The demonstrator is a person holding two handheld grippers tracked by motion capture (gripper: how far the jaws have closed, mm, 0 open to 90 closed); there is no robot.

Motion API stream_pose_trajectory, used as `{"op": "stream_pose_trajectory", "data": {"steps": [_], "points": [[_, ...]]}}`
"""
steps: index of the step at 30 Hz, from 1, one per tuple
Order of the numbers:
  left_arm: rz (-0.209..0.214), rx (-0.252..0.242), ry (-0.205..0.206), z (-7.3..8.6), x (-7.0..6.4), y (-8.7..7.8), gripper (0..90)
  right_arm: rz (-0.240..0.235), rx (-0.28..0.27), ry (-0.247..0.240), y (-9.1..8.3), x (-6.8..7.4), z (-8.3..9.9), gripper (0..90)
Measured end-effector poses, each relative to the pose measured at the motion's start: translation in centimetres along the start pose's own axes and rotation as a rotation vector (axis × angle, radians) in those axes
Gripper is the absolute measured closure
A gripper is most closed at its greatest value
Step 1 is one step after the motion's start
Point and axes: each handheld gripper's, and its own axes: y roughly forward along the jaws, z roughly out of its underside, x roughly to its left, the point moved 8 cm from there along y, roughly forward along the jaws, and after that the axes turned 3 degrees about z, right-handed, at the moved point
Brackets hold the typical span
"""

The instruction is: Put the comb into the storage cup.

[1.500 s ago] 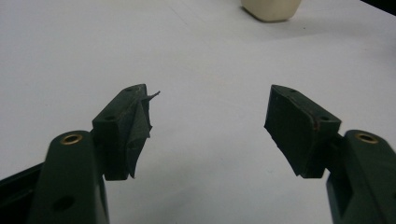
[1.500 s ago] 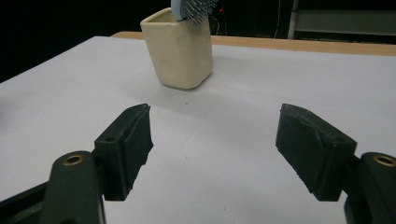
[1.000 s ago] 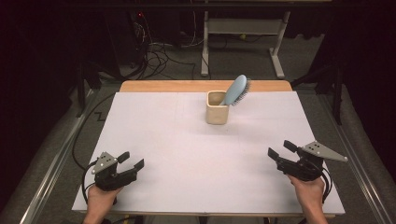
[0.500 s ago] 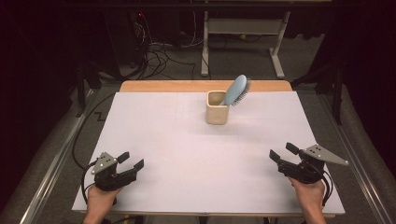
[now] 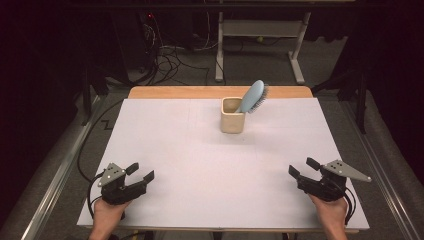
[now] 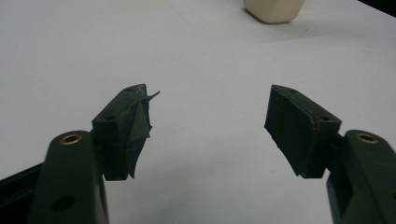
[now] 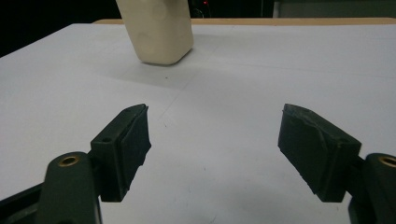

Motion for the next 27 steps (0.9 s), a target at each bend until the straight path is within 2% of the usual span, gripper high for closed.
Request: {"op": "stream_pose_trajectory", "data": {"steps": [11,17,24,27], "points": [[0.001,0.003,-0.002,0.0,0.0,0.1,31.6,0.015,0.005,-0.014,-0.5,-0.2,1.5,25.0],[0.003,0.001,-0.001,0.0,-0.1,0.0,31.6,0.014,-0.009,-0.001,-1.4,-0.1,2.1,25.1],[0.003,0.002,-0.006,0.0,0.0,0.0,31.6,0.027,-0.014,-0.019,-2.0,-0.1,2.6,25.0],[-0.003,0.000,-0.007,0.0,0.0,-0.1,31.6,0.026,-0.018,-0.005,-2.3,-0.2,2.9,24.8]]}}
